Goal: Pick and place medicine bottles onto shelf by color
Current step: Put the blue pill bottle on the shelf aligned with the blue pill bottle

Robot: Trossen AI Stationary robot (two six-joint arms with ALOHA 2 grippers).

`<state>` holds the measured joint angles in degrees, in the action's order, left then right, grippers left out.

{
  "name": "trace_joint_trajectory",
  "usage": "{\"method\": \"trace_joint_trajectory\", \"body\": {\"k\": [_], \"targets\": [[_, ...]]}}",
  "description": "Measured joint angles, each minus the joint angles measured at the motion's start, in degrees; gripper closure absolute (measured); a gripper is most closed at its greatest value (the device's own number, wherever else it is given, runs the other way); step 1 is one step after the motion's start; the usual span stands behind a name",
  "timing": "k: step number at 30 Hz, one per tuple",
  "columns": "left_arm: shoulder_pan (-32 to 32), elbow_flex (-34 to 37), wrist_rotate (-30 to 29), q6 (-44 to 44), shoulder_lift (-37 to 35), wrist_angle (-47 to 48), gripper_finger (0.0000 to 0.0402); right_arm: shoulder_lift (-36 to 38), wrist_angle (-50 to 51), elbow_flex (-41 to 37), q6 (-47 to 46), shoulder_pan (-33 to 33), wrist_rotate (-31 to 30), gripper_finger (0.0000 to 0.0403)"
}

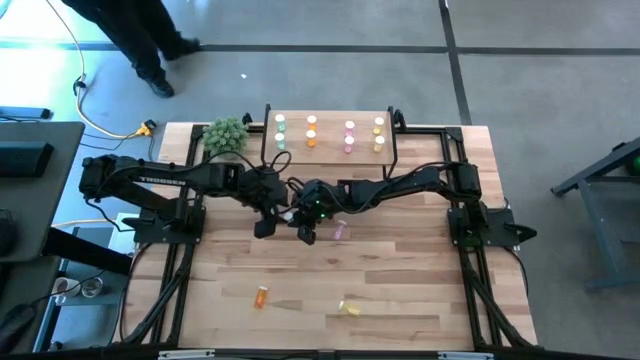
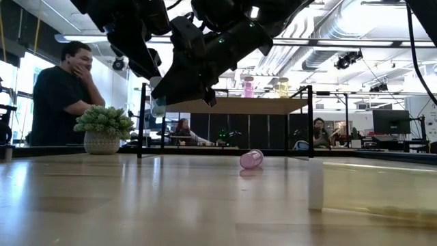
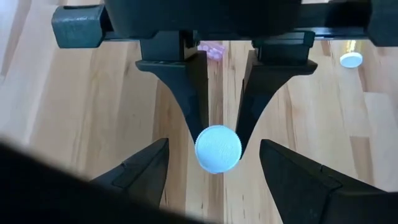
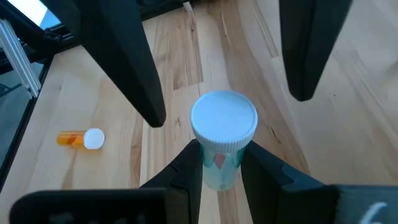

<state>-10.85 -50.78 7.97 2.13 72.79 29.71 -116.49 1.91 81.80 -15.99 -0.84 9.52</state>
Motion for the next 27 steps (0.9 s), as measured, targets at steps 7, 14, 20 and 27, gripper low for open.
{"method": "trace_joint_trajectory", "body": {"k": [7, 14, 20, 27], "targets": [[0.0, 0.0, 0.0, 0.3, 0.0, 1.7, 0.0161, 0.0, -2.9, 0.0, 0.9, 0.1, 0.0, 0.0324], [0.0, 0.0, 0.1, 0.3, 0.0, 2.2, 0.0161, 0.0, -3.5, 0.0, 1.7, 0.2, 0.0, 0.0324], [0.0, 0.0, 0.2, 0.2, 0.0, 2.1, 0.0161, 0.0, -4.7, 0.0, 2.8, 0.6, -0.2, 0.0324], [0.0, 0.0, 0.1, 0.2, 0.0, 2.1, 0.019, 0.0, -4.7, 0.0, 2.9, 0.6, -0.2, 0.0324]]}}
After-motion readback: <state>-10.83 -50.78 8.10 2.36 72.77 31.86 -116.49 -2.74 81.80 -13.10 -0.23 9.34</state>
